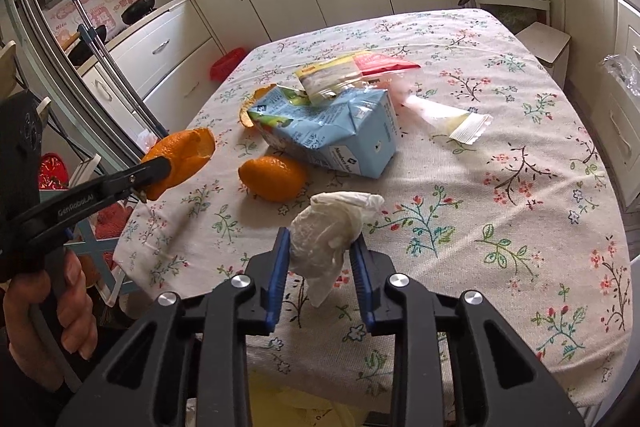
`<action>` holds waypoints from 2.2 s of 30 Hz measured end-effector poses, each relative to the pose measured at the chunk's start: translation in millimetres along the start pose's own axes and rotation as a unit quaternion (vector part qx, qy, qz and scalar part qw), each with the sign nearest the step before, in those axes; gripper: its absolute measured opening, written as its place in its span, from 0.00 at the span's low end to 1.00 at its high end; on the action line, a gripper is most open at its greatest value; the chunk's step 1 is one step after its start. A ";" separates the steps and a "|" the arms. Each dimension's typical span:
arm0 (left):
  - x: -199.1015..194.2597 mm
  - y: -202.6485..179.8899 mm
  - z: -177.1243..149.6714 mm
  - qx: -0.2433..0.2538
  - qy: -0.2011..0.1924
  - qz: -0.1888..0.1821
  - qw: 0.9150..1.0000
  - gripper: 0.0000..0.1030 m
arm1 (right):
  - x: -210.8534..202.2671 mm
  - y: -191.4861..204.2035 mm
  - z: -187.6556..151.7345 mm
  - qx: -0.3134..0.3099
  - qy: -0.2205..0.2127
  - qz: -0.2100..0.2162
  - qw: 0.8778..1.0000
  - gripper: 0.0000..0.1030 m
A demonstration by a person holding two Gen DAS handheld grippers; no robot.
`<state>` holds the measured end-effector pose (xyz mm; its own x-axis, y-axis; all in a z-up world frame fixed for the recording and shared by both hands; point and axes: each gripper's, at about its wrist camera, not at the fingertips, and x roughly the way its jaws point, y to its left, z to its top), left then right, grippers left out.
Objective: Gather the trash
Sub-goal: 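Carry orange and tissue over the yellow bucket and open both tools to drop them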
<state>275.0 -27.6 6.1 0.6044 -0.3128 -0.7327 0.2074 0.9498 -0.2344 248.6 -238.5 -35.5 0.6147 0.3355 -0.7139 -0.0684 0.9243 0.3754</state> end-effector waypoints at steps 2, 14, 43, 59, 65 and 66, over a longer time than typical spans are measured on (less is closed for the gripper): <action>-7.9 0.2 -2.2 0.000 -0.007 0.001 1.000 0.20 | -4.8 0.4 0.1 0.001 -0.005 0.003 1.000 0.29; -82.2 -14.0 -27.2 0.036 -0.065 0.018 0.997 0.20 | -63.5 26.2 -9.3 -0.019 -0.076 0.031 0.996 0.29; -191.4 -20.4 -114.7 0.046 -0.097 0.014 0.994 0.20 | -135.6 62.0 -91.1 -0.063 -0.121 0.041 0.990 0.29; -221.2 -20.4 -153.4 0.039 -0.092 0.007 0.995 0.20 | -131.1 83.4 -127.0 -0.097 -0.077 0.045 0.991 0.30; -216.7 -15.4 -165.5 0.029 -0.071 0.000 0.997 0.20 | -115.6 90.3 -137.7 -0.110 -0.041 0.040 0.992 0.30; -215.3 -14.5 -167.1 0.026 -0.067 -0.002 0.997 0.20 | -113.4 91.4 -139.0 -0.112 -0.036 0.039 0.992 0.30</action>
<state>13.3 27.7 60.5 0.7004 -0.3182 -0.6389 0.2476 0.9479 -0.2007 63.5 -166.8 -2.4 0.6548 0.4009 -0.6407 -0.2856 0.9161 0.2814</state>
